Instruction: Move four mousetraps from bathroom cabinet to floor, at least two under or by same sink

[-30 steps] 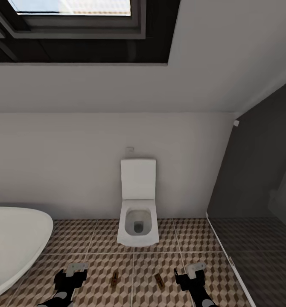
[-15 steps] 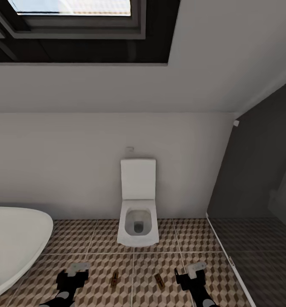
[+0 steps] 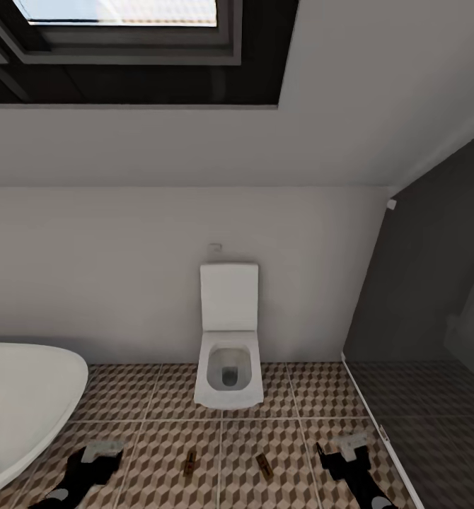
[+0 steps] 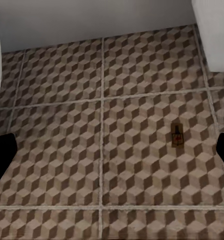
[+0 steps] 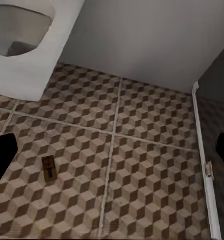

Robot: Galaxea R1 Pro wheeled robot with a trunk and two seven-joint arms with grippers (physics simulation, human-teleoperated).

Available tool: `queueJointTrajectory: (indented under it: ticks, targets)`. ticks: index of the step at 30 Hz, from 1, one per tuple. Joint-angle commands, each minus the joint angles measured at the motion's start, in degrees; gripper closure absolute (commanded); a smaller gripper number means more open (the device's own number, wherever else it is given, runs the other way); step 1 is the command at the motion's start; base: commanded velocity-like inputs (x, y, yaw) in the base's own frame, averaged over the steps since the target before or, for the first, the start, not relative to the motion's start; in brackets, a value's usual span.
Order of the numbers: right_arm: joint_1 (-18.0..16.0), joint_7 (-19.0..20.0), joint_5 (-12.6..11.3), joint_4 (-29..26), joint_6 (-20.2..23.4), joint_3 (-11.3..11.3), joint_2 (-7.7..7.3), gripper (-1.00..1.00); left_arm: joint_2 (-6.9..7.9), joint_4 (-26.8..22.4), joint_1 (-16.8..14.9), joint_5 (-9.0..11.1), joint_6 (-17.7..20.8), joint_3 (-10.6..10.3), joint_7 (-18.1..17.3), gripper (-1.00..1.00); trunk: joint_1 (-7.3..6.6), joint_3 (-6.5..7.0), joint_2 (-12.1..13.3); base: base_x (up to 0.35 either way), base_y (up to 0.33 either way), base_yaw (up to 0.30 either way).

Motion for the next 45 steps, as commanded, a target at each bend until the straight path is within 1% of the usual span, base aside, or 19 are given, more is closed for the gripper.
queueJointTrajectory:
  ticks: [1, 2, 4, 7, 9, 13, 15, 17, 20, 21, 22, 23, 24, 26, 27, 30, 32, 38, 45]
  targets:
    - [-0.04, 0.59, -0.19, -0.02, -0.08, 0.66, -0.61, -1.00, 1.19, 0.16, 0.03, 0.47, -0.15, -0.54, -2.88, -1.00, 0.04, -0.13, -0.13, 0.000, 0.000, 0.000]
    - [-0.03, 3.32, -0.24, -0.01, -0.08, 0.64, -2.26, -1.00, 4.35, 0.16, 0.30, 0.50, -0.10, -0.54, -9.21, -1.00, 0.04, -0.13, -0.13, 0.000, 0.000, 0.000]
    - [-0.03, 5.85, -0.28, -0.01, -0.09, 0.63, -3.77, -1.00, 6.62, 0.18, 0.59, 0.52, -0.02, -0.54, -13.76, -1.00, 0.04, -0.13, -0.13, 0.000, 0.000, 0.000]
    - [-0.01, 8.04, -0.32, 0.02, -0.09, 0.62, -5.18, -1.00, 8.07, 0.22, 1.52, 0.53, -0.05, -0.53, -16.67, -1.00, 0.04, -0.13, -0.13, 0.000, 0.000, 0.000]
    - [0.01, 8.81, -0.32, 0.08, -0.09, 0.62, -5.75, -1.00, 8.56, 0.24, 2.47, 0.53, -0.11, -0.56, -17.59, -1.00, 0.04, -0.13, -0.13, 0.000, 0.000, 0.000]
    - [0.06, 9.35, -0.32, 0.19, -0.09, 0.62, -6.14, -1.00, 8.78, 0.25, 3.98, 0.53, -0.15, -0.60, -17.48, -1.00, 0.04, -0.13, -0.13, 0.000, 0.000, 0.000]
    - [0.21, 9.48, -0.33, 0.22, -0.09, 0.62, -6.23, -1.00, 8.55, 0.25, 4.76, 0.52, -0.16, -0.61, -16.19, -1.00, 0.04, -0.13, -0.13, 0.000, 0.000, 0.000]
    - [0.32, 9.54, -0.33, 0.23, -0.09, 0.62, -6.24, -1.00, 7.73, 0.25, 5.49, 0.48, -0.16, -0.63, -13.58, -1.00, 0.04, -0.13, -0.13, 0.000, 0.000, 0.000]
    - [0.53, 9.60, -0.32, 0.25, -0.09, 0.62, -6.18, -1.00, 4.12, 0.25, 6.44, 0.46, -0.17, -0.69, -4.07, -1.00, 0.04, -0.13, -0.13, 0.000, 0.000, 0.000]
    - [0.57, 9.60, -0.32, 0.25, -0.09, 0.62, -6.17, -1.00, 3.31, 0.25, 6.54, 0.45, -0.17, -0.69, -2.07, -1.00, 0.04, -0.13, -0.13, 0.000, 0.000, 0.000]
    - [0.65, 9.62, -0.32, 0.25, -0.09, 0.62, -6.16, -1.00, 0.79, 0.25, 6.78, 0.43, -0.17, -0.70, 4.27, -1.00, 0.04, -0.13, -0.13, 0.000, 0.000, 0.000]
    - [0.67, 9.64, -0.34, 0.25, -0.09, 0.62, -6.16, -1.00, -0.07, 0.25, 6.83, 0.42, -0.17, -0.70, 6.40, -1.00, 0.04, -0.13, -0.13, 0.000, 0.000, 0.000]
    - [0.69, 9.66, -0.33, 0.25, -0.09, 0.62, -6.16, -1.00, -1.72, 0.25, 6.90, 0.37, -0.17, -0.71, 10.45, -1.00, 0.04, -0.13, -0.13, 0.000, 0.000, 0.000]
    - [0.71, 9.68, -0.33, 0.25, -0.09, 0.62, -6.15, -1.00, -3.24, 0.22, 6.95, 0.31, -0.19, -0.71, 13.96, -1.00, 0.04, -0.13, -0.13, 0.000, 0.000, 0.000]
    - [0.76, 9.69, -0.33, 0.25, -0.09, 0.62, -6.15, -1.00, -5.98, 0.21, 7.00, 0.21, -0.30, -0.71, 19.22, -1.00, 0.04, -0.13, -0.13, 0.000, 0.000, 0.000]
    - [0.80, 9.73, -0.33, 0.25, -0.09, 0.62, -6.15, -1.00, -7.03, 0.19, 7.09, 0.13, -0.97, -0.71, 20.87, -1.00, 0.04, -0.13, -0.13, 0.000, 0.000, 0.000]
    - [0.81, 9.73, -0.32, 0.25, -0.09, 0.62, -6.15, -1.00, -7.27, 0.18, 7.29, 0.11, -1.22, -0.71, 20.74, -1.00, 0.04, -0.13, -0.13, 0.000, 0.000, 0.000]
    - [0.82, 9.71, -0.32, 0.25, -0.09, 0.62, -6.08, -1.00, -7.38, 0.19, 9.54, 0.17, -1.40, -0.65, 17.02, -1.00, 0.04, -0.13, -0.13, 0.000, 0.000, 0.000]
    - [0.89, 9.70, -0.32, 0.25, -0.08, 0.62, -6.06, -1.00, -7.09, 0.21, 13.86, 0.26, -1.50, -0.62, 16.03, -1.00, 0.04, -0.13, -0.13, 0.000, 0.000, 0.000]
